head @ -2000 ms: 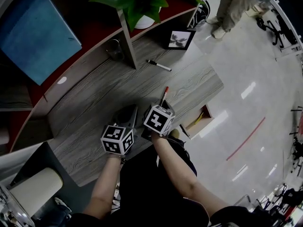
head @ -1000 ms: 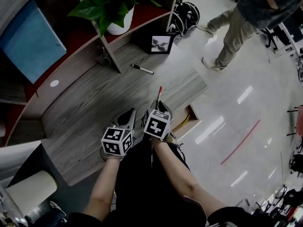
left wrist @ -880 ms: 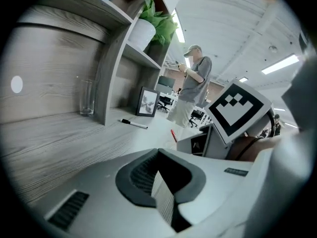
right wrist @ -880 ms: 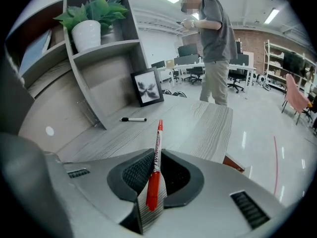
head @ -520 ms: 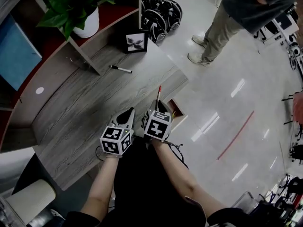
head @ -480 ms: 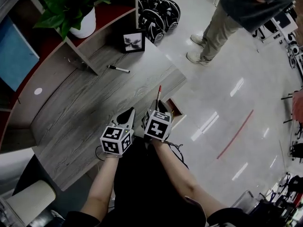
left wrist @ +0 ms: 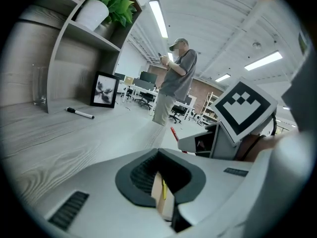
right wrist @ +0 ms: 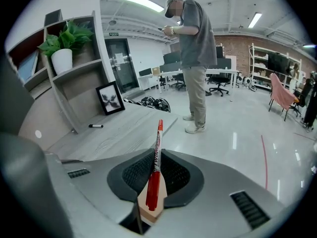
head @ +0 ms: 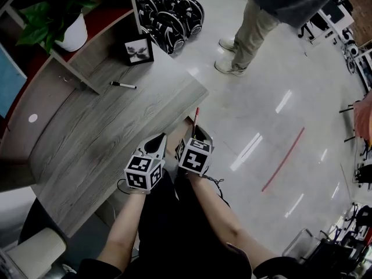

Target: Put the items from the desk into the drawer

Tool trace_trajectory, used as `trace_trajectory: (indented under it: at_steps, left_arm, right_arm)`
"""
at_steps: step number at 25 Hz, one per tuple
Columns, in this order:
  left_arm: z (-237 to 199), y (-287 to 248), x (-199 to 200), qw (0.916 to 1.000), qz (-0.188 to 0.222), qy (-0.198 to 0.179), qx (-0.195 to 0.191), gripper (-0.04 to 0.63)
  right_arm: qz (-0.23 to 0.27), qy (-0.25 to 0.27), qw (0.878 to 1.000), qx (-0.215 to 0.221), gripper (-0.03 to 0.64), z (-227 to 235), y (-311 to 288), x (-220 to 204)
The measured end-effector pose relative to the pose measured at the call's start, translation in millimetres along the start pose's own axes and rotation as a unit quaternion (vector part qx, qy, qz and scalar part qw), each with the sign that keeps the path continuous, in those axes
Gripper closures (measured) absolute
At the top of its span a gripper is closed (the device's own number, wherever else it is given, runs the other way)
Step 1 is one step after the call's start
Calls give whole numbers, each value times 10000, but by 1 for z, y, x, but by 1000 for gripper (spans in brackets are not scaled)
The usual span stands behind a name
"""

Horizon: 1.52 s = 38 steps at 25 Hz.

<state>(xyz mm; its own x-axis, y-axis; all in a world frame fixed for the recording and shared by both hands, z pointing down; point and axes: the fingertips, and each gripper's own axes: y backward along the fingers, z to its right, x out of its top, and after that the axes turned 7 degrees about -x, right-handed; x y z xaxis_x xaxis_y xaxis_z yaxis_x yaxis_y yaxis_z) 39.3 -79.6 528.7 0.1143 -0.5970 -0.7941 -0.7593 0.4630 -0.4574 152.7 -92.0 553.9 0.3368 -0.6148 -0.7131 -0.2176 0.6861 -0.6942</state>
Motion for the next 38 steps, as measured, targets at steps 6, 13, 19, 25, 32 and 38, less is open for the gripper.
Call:
trace_trajectory:
  at_steps: [6, 13, 19, 25, 32, 38]
  left_arm:
    - [9, -6, -16, 9999, -45, 71, 94, 595]
    - [12, -5, -42, 9993, -171, 176, 265, 595]
    - [9, -5, -66, 9985, -299, 263, 380, 595]
    - [7, -7, -92, 9973, -405, 424, 450, 595]
    - [6, -6, -106, 9964, -429, 555, 467, 595]
    - [3, -4, -113, 9955, -478, 628, 522, 595]
  right_arm:
    - [-63, 108, 9999, 117, 581, 13, -4, -13]
    - [-220, 346, 9986, 326, 581, 13, -14, -35]
    - [-403, 627, 9957, 558, 581, 7, -28, -61]
    - [-494, 1095, 9876, 1013, 581, -5, -43, -81]
    - [-831, 1991, 9522, 2165, 581, -41, -47, -106]
    - [-844, 2662, 9192, 2777, 581, -62, -46, -122]
